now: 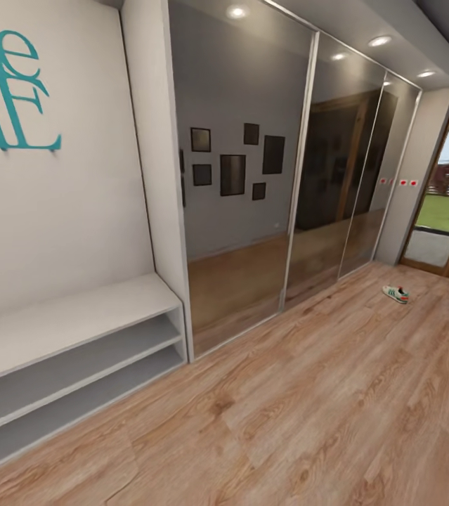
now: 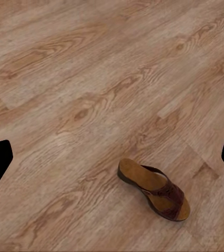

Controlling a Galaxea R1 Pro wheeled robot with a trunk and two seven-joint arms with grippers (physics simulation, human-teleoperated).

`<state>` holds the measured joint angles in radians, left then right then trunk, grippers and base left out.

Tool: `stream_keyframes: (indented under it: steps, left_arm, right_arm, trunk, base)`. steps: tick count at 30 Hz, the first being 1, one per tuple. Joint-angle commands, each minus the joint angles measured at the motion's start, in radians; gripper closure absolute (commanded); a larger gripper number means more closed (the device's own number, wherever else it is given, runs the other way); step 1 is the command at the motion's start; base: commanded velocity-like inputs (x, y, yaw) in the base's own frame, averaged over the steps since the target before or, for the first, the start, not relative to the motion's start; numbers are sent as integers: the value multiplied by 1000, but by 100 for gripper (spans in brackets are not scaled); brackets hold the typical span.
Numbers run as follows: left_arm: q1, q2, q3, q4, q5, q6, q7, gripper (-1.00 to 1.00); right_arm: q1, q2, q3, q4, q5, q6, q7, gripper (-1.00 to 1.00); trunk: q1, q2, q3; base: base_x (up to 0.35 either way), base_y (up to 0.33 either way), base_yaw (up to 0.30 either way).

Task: Pick up the two gym shoes and the two sandals from the corridor floor and place them onto the hallstand (shoe rack) in the corridor, making sure they are on the rack and not on the floor. Arrange them so the two gym shoes are next to each other and the two sandals are next to each other.

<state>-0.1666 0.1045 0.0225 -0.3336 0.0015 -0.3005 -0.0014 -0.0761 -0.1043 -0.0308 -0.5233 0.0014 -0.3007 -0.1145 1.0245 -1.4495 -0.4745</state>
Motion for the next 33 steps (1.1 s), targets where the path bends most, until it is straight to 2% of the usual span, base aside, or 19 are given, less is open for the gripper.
stream_keyframes:
  steps: [1,17,22,33]
  left_arm:
    - [-1,0,2,1,0,-3,0,-100]
    - [-1,0,2,1,0,-3,0,-100]
    - [-1,0,2,1,0,-3,1,-100]
    - [-1,-1,2,1,0,-3,1,-100]
  right_arm:
    - [-1,0,0,1,0,-3,-2,-100]
    - [-1,0,0,0,0,-3,-4,-100]
    - [-1,0,-1,0,-1,-3,-4,-100]
    - [-1,0,-1,1,-1,-3,-5,-100]
  trunk:
    - [0,0,-1]
    - [0,0,-1]
    - [0,0,-1]
    - [0,0,-1]
  base:
    - [306,-71,32]
    - [322,37,0]
    - [106,3,-133]
    - [12,0,-263]
